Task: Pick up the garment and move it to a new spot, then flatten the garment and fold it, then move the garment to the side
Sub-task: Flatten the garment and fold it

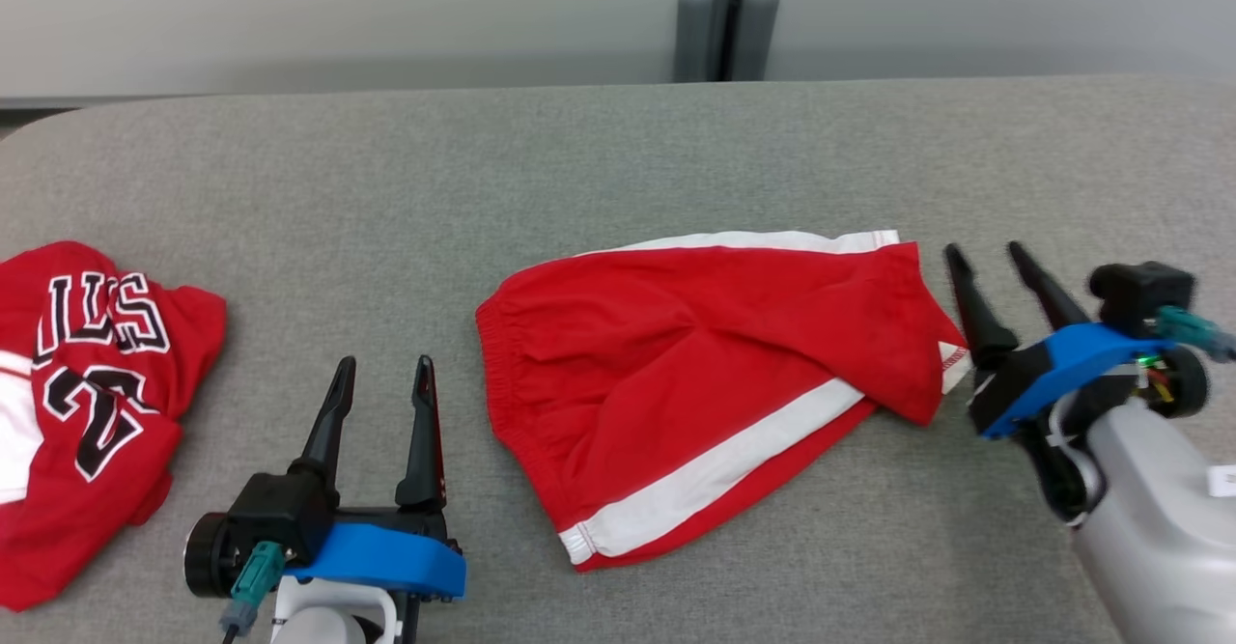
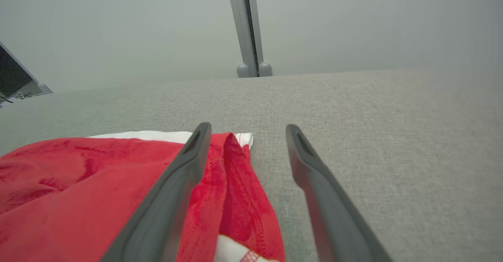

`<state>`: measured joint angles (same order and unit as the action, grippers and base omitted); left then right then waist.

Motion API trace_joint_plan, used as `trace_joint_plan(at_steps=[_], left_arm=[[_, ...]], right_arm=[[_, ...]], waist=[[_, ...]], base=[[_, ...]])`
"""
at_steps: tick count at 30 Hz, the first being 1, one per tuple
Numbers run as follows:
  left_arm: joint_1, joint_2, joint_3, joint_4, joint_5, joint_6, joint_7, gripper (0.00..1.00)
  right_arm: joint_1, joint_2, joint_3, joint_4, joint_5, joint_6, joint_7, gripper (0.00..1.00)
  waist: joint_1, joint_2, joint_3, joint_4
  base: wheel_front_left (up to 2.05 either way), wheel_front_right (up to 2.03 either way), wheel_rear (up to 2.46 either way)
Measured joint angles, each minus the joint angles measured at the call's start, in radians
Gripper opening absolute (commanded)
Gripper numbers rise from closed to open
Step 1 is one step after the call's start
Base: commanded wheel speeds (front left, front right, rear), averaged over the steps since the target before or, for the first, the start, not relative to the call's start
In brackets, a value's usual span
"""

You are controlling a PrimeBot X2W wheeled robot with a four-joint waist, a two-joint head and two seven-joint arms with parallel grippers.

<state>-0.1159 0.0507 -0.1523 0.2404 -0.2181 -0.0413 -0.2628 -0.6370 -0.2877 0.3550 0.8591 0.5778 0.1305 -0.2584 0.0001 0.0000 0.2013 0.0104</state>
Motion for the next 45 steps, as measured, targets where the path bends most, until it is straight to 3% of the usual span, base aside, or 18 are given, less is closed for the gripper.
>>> trace_joint_plan(at_steps=[3,7,14,20,30,45], left_arm=[[0.018,0.0,0.012,-0.008,0.007,0.001,0.0,1.0],[0.037,0.0,0.018,-0.016,0.008,0.001,0.0,1.0],[0.056,0.0,0.016,-0.021,0.01,0.0,0.0,1.0],[0.072,0.0,0.014,-0.018,0.016,-0.001,0.0,1.0],[0.084,0.0,-0.004,-0.014,0.023,-0.006,0.0,1.0],[0.113,0.0,-0.192,0.126,0.051,-0.066,0.0,1.0]], right_arm=[[0.061,-0.032,-0.089,-0.13,-0.022,0.0,-0.003,1.0],[0.19,-0.025,-0.196,-0.286,-0.093,0.0,-0.004,1.0],[0.362,0.052,-0.287,-0.5,-0.226,0.0,-0.004,1.0],[0.482,0.123,-0.301,-0.616,-0.3,0.0,-0.004,1.0],[0.56,0.166,-0.319,-0.657,-0.362,0.0,-0.004,1.0],[0.558,0.165,-0.328,-0.656,-0.367,0.0,-0.004,1.0]], waist=[[0.0,0.0,-0.014,-0.018],[-0.0001,0.0,-0.031,-0.04],[0.0,0.0,-0.058,-0.055],[-0.0003,0.0,-0.079,-0.05],[-0.0002,0.0,-0.093,-0.033],[-0.0002,0.0,-0.09,-0.016]], base=[[0.0,0.0,0.0],[0.0,0.0,0.0],[0.0,0.0,0.0],[0.0,0.0,0.0],[0.0,0.0,0.0],[0.0,0.0,0.0]])
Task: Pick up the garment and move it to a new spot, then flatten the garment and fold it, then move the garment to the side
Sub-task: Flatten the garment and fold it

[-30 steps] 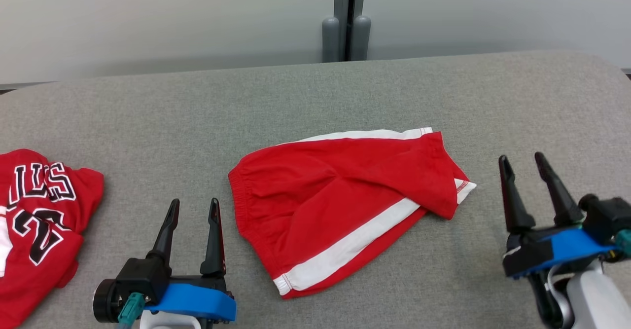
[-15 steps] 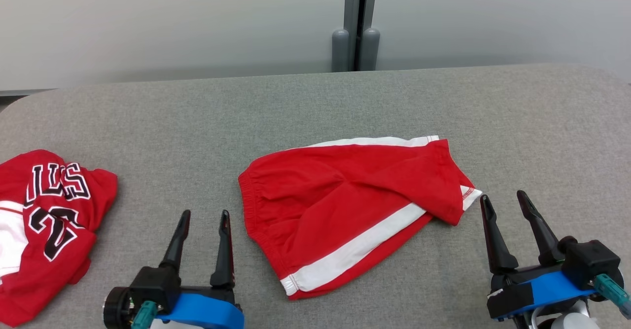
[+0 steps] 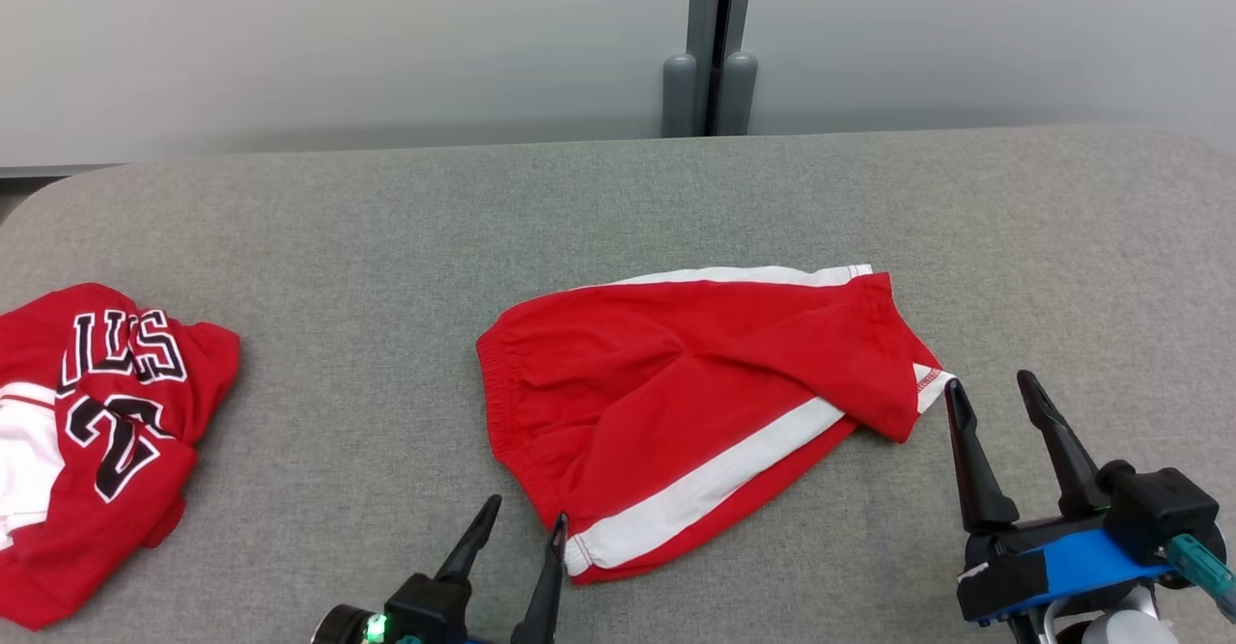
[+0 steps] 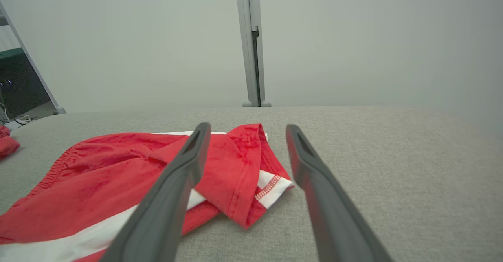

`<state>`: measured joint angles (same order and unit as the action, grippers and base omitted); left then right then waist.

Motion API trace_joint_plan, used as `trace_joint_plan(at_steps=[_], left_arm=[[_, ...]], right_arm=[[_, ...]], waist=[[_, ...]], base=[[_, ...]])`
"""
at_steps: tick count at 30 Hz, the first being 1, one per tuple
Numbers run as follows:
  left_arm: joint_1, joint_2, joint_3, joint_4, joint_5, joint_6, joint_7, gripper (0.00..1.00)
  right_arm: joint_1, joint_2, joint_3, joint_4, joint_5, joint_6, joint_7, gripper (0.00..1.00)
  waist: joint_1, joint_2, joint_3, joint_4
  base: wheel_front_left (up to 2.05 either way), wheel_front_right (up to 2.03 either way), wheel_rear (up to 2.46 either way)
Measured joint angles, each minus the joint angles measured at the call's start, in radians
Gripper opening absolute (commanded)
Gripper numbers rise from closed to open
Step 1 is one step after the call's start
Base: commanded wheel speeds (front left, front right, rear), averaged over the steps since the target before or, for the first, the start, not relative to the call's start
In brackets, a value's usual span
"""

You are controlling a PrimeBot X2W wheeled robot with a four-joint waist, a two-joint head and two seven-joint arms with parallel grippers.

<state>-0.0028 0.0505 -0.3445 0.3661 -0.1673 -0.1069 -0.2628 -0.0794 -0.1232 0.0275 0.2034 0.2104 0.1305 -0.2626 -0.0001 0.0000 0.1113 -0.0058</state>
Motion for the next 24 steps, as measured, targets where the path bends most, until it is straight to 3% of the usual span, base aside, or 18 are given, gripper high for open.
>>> trace_joint_plan(at_steps=[12,13,14,15,16,19,24], left_arm=[[-0.042,0.0,-0.097,0.141,-0.039,-0.017,0.0,1.0],[-0.048,0.0,-0.105,0.15,-0.047,-0.017,0.0,0.93],[-0.056,0.0,-0.112,0.156,-0.056,-0.017,0.0,0.35],[-0.064,0.0,-0.116,0.159,-0.064,-0.017,0.0,0.08],[-0.074,-0.001,-0.116,0.161,-0.069,-0.017,0.0,0.0],[-0.092,0.0,-0.087,0.155,-0.08,-0.013,0.0,0.0],[-0.106,0.051,0.0,0.114,-0.087,0.019,0.0,0.0]], right_arm=[[-0.01,-0.001,0.009,0.012,0.003,0.0,0.0,1.0],[-0.011,-0.001,0.01,0.013,0.004,0.0,0.0,1.0],[-0.012,-0.002,0.01,0.016,0.004,0.0,0.0,1.0],[-0.014,-0.003,0.012,0.017,0.005,0.0,0.0,1.0],[-0.015,-0.003,0.012,0.018,0.005,0.0,0.0,1.0],[-0.016,-0.007,0.01,0.03,0.006,0.0,0.0,1.0],[-0.012,-0.015,-0.001,0.065,0.006,0.0,0.0,1.0]], waist=[[0.0001,0.0,0.022,-0.025],[0.0001,0.0,0.022,-0.027],[0.0001,0.0,0.022,-0.029],[0.0001,0.0,0.022,-0.031],[0.0001,0.0,0.021,-0.032],[0.0001,0.0,0.019,-0.034],[0.0001,0.0,0.014,-0.026]], base=[[0.0,0.0,0.0],[0.0,0.0,0.0],[0.0,0.0,0.0],[0.0,0.0,0.0],[0.0,0.0,0.0],[0.0,0.0,0.0],[0.0,0.0,0.0]])
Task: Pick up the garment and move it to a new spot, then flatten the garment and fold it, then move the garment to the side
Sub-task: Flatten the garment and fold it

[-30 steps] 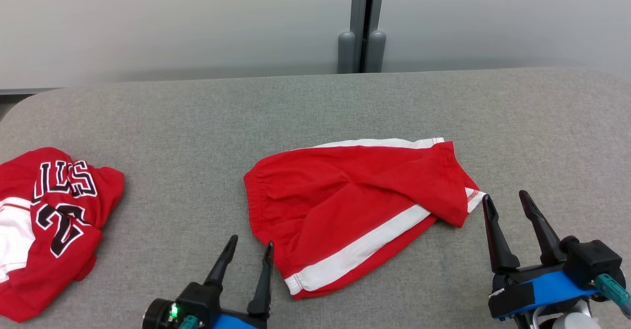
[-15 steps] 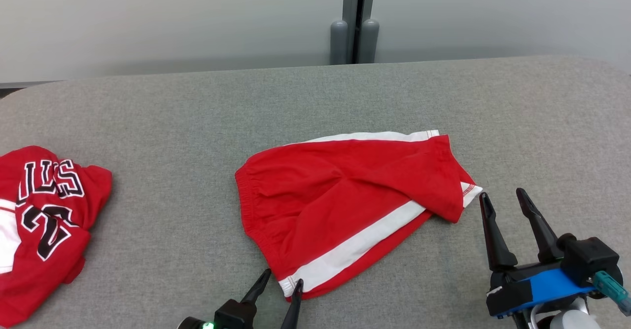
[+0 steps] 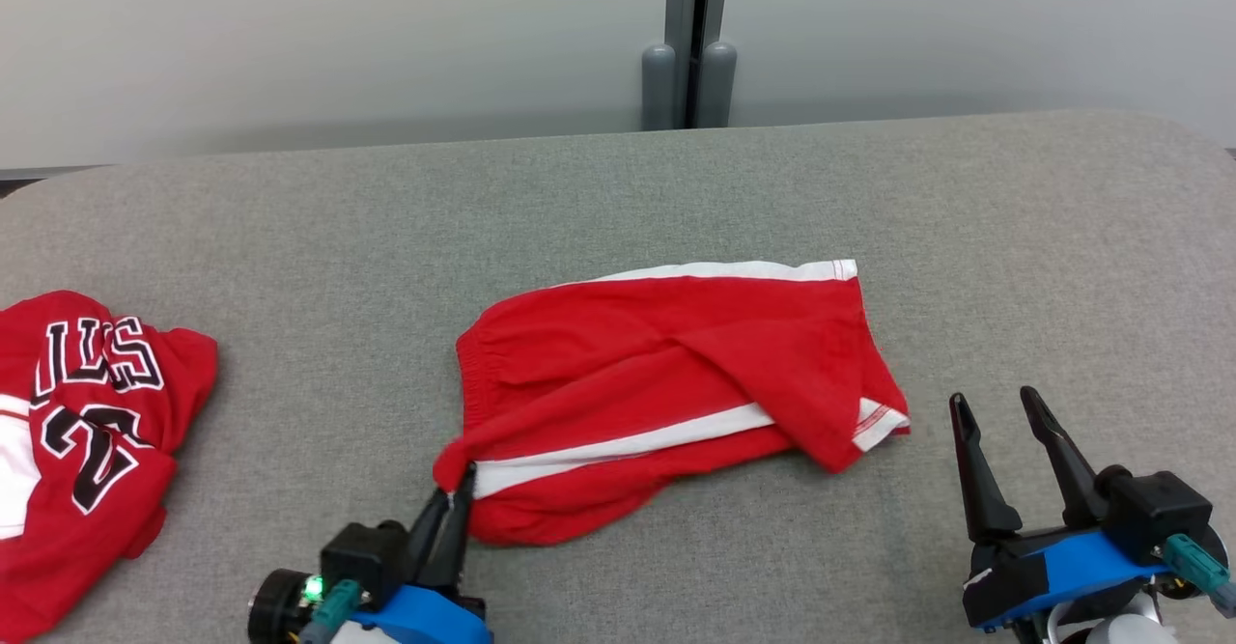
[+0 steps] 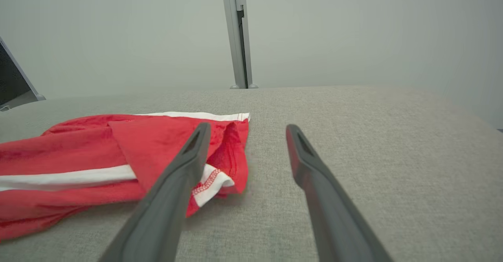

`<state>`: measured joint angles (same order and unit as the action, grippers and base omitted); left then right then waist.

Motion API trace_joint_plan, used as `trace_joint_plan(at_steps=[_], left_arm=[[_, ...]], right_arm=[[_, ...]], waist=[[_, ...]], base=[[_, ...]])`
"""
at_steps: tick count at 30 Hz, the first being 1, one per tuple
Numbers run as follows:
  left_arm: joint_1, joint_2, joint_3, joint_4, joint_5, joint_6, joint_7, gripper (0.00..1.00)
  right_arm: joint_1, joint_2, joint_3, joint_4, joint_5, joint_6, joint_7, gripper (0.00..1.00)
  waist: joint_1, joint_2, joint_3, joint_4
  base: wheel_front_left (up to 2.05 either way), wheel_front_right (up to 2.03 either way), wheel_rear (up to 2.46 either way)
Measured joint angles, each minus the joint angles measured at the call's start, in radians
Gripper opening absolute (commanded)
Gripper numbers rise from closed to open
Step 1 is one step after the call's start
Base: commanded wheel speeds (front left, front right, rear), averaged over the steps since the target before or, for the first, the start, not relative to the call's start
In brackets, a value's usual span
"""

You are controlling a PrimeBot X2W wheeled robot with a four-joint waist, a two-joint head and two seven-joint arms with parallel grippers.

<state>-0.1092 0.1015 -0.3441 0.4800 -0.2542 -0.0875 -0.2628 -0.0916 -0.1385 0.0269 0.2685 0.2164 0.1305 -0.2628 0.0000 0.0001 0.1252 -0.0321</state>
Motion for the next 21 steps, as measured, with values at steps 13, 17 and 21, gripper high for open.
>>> trace_joint_plan(at_steps=[13,17,21], left_arm=[[0.03,0.03,0.07,-0.039,-0.009,0.01,0.0,1.0],[0.049,0.014,0.081,-0.063,-0.011,0.016,0.0,1.0],[0.083,0.005,0.11,-0.125,-0.01,0.027,0.0,1.0]], right_arm=[[0.003,0.001,0.026,0.054,0.004,0.0,0.0,1.0],[0.003,-0.004,0.047,0.048,0.005,0.0,0.0,1.0],[0.012,-0.012,0.079,0.041,0.007,0.0,0.0,1.0]], waist=[[0.0,0.0,-0.013,0.009],[0.0,0.0,-0.018,0.015],[0.0,0.0,-0.019,0.023]], base=[[0.0,0.0,0.0],[0.0,0.0,0.0],[0.0,0.0,0.0]])
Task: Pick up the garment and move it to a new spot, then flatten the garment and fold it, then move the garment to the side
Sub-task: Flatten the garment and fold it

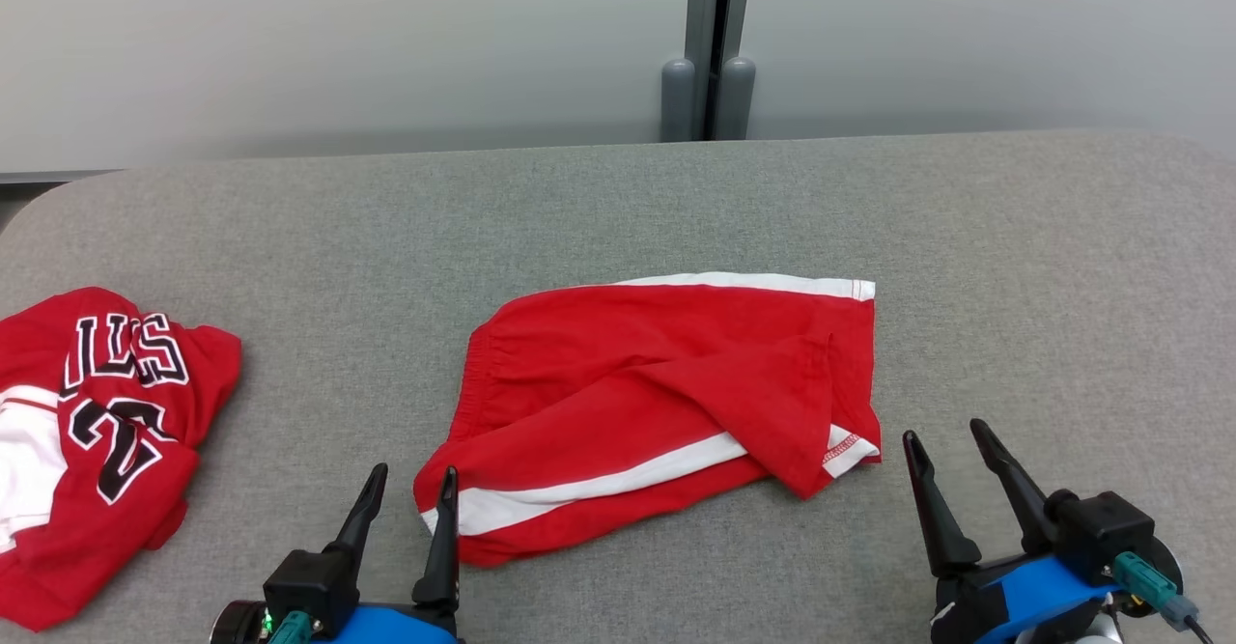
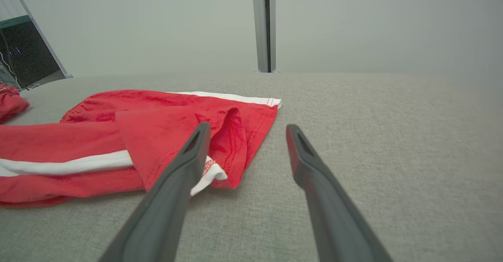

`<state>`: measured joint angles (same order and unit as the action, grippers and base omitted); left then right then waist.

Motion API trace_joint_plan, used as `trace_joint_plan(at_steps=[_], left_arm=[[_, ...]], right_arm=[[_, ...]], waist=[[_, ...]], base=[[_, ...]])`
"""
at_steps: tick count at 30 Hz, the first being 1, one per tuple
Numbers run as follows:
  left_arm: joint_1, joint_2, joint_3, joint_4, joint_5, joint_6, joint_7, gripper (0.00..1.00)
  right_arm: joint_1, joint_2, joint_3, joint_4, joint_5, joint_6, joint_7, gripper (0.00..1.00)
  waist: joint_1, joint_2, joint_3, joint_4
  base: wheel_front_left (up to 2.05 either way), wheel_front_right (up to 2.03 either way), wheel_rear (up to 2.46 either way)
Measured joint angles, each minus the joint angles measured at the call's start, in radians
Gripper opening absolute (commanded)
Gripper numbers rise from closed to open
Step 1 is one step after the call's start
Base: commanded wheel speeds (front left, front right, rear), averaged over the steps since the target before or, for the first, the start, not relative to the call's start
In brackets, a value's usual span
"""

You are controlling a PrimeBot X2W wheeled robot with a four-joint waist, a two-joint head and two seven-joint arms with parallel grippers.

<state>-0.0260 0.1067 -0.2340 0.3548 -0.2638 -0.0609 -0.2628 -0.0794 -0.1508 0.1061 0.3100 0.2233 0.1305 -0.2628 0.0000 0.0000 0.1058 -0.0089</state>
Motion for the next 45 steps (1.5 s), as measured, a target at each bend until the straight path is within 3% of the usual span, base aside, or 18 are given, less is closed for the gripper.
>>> trace_joint_plan(at_steps=[8,18,35,36,37,38,45], left_arm=[[0.044,-0.011,0.079,-0.129,0.026,0.025,0.0,1.0],[0.013,-0.017,0.203,-0.195,0.057,0.051,0.0,1.0],[-0.007,-0.046,0.242,-0.192,0.095,0.024,0.0,1.0],[-0.011,-0.047,0.242,-0.191,0.096,0.024,0.0,1.0],[-0.015,-0.048,0.242,-0.191,0.096,0.022,0.0,1.0],[-0.017,-0.049,0.242,-0.191,0.097,0.02,0.0,1.0],[-0.015,-0.052,0.244,-0.183,0.098,0.017,0.0,1.0]], right_arm=[[0.013,-0.012,0.064,0.009,0.008,0.0,0.0,1.0],[0.01,-0.022,0.17,0.058,0.02,0.0,0.001,1.0],[-0.15,-0.035,0.319,0.254,0.053,0.0,0.007,1.0],[-0.165,-0.034,0.328,0.272,0.057,0.0,0.008,0.95],[-0.179,-0.032,0.337,0.287,0.063,0.0,0.008,0.22],[-0.191,-0.029,0.344,0.296,0.066,0.0,0.007,0.0],[-0.222,-0.041,0.395,0.297,0.109,0.0,0.003,0.0]], waist=[[0.0,0.0,-0.001,0.015],[-0.0001,0.0,-0.003,0.019],[0.0,0.0,0.025,0.051],[0.0,0.0,0.027,0.054],[0.0,0.0,0.029,0.056],[0.0,0.0,0.031,0.058],[0.0,0.0,0.024,0.059]], base=[[0.0,0.0,0.0],[0.0,0.0,0.0],[0.0,0.0,0.0],[0.0,0.0,0.0],[0.0,0.0,0.0],[0.0,0.0,0.0],[0.0,0.0,0.0]])
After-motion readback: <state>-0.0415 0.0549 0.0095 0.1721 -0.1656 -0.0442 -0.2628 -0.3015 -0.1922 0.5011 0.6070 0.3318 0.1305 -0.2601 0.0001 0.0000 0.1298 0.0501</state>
